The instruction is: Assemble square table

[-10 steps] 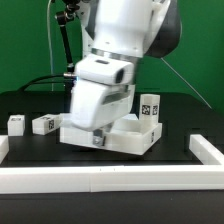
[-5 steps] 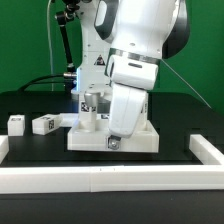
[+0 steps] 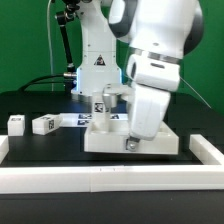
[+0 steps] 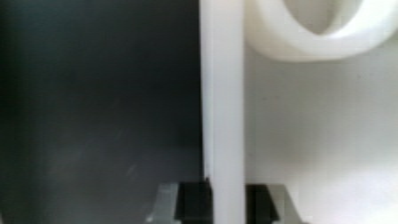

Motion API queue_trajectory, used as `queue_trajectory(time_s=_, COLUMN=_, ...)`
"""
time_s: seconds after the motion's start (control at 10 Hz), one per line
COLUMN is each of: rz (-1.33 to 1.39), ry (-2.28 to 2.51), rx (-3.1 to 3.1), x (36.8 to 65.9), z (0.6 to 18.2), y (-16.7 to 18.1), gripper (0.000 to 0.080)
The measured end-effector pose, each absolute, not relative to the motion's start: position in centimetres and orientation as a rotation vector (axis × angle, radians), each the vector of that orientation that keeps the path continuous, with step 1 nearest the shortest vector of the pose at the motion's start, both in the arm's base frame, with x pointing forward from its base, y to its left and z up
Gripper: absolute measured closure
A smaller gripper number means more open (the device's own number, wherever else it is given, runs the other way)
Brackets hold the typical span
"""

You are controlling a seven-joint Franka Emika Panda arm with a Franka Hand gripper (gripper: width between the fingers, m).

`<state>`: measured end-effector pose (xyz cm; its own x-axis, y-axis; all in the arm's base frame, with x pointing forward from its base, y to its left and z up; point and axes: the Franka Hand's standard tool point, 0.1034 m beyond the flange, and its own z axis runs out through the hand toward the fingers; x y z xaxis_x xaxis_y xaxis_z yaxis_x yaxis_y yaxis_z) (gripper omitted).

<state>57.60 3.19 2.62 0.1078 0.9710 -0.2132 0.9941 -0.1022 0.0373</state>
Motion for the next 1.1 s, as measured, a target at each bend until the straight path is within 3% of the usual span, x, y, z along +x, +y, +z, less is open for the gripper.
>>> queue_trajectory(time_s=0.2, rz=-0.153, ry=2.023, rx=2.157, x=60.2, z=3.1, y=5.0, gripper=0.0746)
queue_trajectory(time_s=0.8, rz=-0.169, ry=2.003, rx=2.182, x=59.8, z=2.7, y=4.5, gripper=0.0746)
queue_trajectory(time_s=1.1, rz=-0.217, ry=2.022, rx=2.163, x=62.8, z=3.3, y=5.8, gripper=0.0746)
